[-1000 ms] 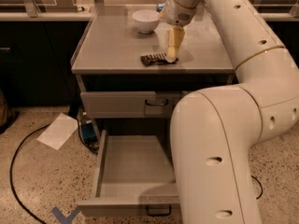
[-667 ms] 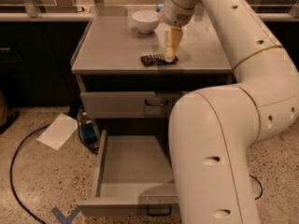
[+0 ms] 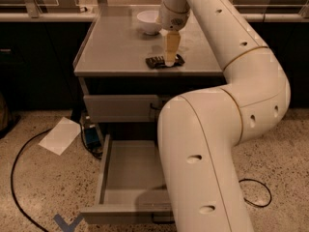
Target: Place rxbar chocolate into middle drawer
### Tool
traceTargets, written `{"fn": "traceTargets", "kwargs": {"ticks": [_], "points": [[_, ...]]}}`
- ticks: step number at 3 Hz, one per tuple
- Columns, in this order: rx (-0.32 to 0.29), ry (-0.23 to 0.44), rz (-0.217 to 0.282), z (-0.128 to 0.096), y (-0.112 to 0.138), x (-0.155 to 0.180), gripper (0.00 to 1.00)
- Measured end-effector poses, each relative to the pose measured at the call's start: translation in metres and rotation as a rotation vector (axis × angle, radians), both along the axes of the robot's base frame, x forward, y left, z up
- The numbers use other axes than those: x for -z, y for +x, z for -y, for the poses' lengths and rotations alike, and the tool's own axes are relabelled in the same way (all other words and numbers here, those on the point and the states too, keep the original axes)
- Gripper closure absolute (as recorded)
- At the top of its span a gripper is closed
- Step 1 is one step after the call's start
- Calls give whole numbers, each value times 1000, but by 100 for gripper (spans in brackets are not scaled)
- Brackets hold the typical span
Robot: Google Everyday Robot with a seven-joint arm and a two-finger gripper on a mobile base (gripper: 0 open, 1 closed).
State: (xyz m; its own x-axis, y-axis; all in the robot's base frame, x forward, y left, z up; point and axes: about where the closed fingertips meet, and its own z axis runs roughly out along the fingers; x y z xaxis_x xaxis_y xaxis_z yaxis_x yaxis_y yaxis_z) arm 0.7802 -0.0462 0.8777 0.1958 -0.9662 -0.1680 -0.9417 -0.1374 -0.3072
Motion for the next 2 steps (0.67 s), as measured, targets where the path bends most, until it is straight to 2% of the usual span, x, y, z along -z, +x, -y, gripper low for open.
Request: {"fn": "traceTargets", "kwargs": {"ticks": [1,2], "points": [[-4,-11,-18,-7,5,13,0],[11,25,-48,-5,7,29,0]]}}
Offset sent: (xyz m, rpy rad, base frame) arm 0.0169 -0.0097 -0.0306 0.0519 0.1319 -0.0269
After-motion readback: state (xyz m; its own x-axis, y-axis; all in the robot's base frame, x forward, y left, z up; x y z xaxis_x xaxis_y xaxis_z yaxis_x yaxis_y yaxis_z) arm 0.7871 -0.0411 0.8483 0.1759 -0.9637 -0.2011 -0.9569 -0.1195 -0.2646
